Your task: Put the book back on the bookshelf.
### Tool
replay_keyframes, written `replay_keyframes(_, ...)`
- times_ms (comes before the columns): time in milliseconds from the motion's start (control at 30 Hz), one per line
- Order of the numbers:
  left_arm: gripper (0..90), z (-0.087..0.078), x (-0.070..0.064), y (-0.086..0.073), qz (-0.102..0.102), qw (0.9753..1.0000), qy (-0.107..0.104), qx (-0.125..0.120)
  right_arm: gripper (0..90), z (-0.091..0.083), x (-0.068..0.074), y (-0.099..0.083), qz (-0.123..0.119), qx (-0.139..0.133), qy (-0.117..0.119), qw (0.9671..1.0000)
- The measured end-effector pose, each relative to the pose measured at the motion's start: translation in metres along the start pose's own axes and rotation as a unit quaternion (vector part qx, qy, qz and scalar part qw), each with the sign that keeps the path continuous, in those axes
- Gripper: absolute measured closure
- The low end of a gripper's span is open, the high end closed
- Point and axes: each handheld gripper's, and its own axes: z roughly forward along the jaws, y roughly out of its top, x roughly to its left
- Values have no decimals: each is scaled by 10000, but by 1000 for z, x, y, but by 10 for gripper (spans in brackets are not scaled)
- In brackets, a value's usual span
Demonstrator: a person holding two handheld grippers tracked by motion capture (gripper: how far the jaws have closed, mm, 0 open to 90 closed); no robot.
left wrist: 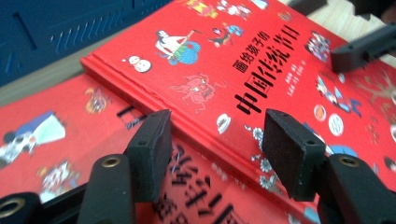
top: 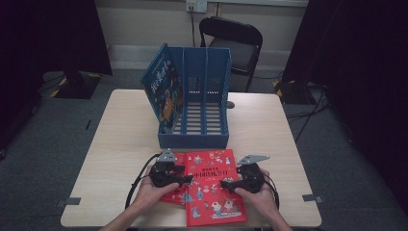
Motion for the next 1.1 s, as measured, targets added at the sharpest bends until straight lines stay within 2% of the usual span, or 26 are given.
replay_keyframes(67, 425, 1, 0, 2, -10, 10000, -14, 40, 118, -3, 3, -2, -3, -28, -63, 10000)
replay_keyframes(167, 425, 1, 0, 3, -31, 10000, -21, 51, 129, -4, -1, -4, 38, -32, 52, 10000)
replay_keyframes(267, 424, 1, 0, 4, -46, 10000, 8, 80, 117, -1, -2, -1, 40, -58, 35, 10000)
replay_keyframes(500, 380, 2, -3, 2, 5, 10000, 29, 51, 124, 9, -17, 11, 172, -122, 32, 9998)
replay_keyframes(700, 363, 3, -5, 1, 25, 10000, 71, -25, 107, 12, -18, 19, 100, 106, 13, 9999)
replay_keyframes(800, 363, 3, -5, 0, 35, 10000, 67, -32, 123, 12, -18, 14, 111, -85, 0, 9999)
replay_keyframes(900, 362, 2, -3, 0, 29, 10000, 34, -52, 188, 8, -18, 15, 90, -161, -48, 9998)
replay_keyframes(967, 361, 2, -2, -1, 24, 10000, -6, -82, 221, 5, -19, 14, 186, -311, -24, 9993)
replay_keyframes(1100, 358, 2, 1, -2, -79, 9998, -114, -125, 246, -4, -14, 17, 101, -590, -39, 9982)
